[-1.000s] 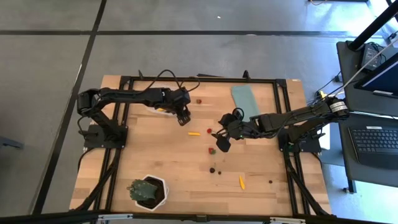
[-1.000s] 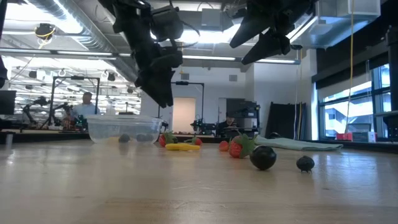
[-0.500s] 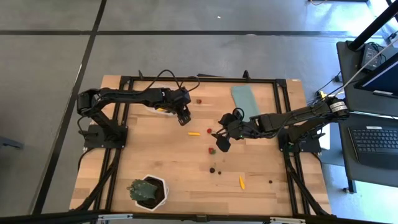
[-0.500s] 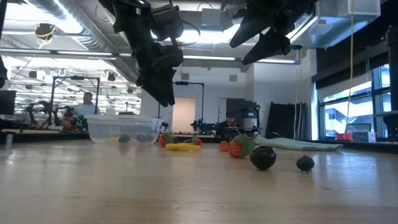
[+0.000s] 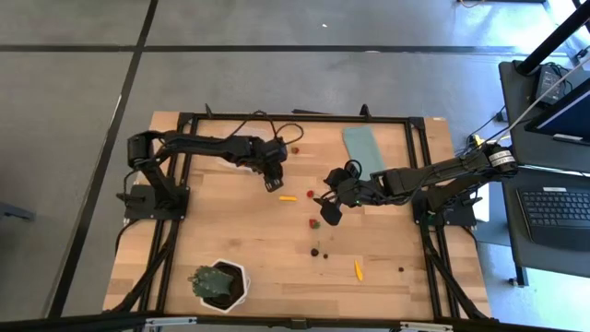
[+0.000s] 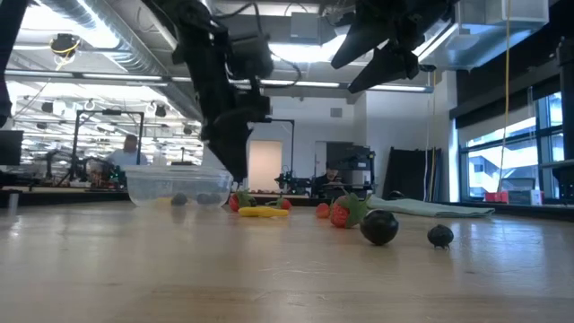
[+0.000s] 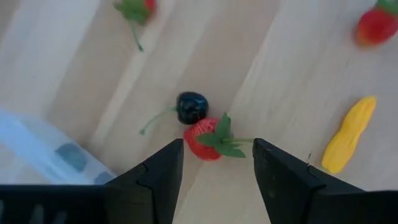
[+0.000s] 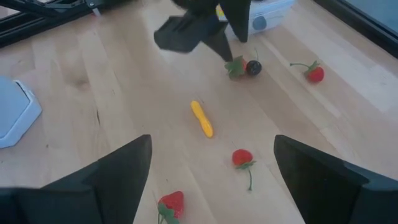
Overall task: Pick and placing Produce into tupperware
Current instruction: Put the red strawberry into the transparent bin
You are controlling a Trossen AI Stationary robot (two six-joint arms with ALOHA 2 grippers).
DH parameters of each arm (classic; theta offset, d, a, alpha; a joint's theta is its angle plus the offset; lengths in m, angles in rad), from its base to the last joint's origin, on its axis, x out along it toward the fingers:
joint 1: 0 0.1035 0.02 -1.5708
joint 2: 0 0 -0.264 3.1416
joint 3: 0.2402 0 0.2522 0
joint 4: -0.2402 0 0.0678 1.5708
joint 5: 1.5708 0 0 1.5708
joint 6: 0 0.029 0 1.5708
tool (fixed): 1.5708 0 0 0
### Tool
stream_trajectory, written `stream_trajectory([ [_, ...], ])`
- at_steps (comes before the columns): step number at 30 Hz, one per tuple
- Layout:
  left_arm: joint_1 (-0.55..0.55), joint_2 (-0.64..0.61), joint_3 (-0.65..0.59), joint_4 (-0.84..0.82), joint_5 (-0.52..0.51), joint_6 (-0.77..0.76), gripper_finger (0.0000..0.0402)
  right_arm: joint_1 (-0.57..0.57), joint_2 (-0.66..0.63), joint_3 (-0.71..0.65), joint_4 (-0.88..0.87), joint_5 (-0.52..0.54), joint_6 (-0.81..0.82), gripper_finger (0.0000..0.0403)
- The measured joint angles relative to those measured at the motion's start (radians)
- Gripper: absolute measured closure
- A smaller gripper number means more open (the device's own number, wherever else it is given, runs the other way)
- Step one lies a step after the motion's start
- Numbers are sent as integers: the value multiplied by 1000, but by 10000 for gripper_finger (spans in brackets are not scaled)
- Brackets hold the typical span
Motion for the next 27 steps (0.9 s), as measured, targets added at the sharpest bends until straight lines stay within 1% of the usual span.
stream_trajectory([
  [6,-3,51,0,1,0,19,218,0,0,0,1,-2,50,64],
  [13,-11,78,0,0,-18,188,218,0,0,0,8,-2,78,64],
  [16,-12,78,0,1,-21,239,218,0,0,0,8,-3,100,64],
  [19,-11,78,0,1,-44,284,218,0,0,0,8,-3,100,64],
  [27,-10,78,0,1,-43,399,218,0,0,0,9,-3,100,64],
])
